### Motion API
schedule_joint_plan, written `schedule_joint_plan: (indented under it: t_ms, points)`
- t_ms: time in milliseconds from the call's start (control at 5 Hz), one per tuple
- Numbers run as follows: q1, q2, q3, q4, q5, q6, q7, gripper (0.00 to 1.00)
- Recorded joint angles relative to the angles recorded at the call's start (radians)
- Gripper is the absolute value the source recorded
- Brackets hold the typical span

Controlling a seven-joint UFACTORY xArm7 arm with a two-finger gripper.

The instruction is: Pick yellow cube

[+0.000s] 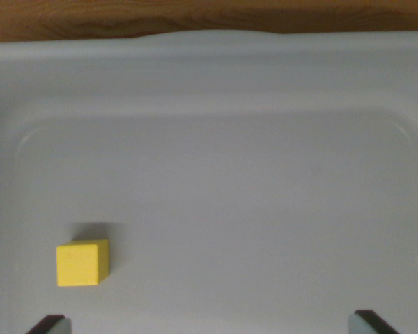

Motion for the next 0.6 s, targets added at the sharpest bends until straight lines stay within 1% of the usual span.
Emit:
schedule_joint_plan:
  t_ms: [200,400,600]
  points:
    - [0.0,0.0,0.0,0.0,0.0,0.0,0.0,0.0]
    - [0.0065,0.012,0.004,-0.019,-0.0021,-0.027,0.008,0.0]
    - [0.0065,0.012,0.004,-0.019,-0.0021,-0.027,0.008,0.0]
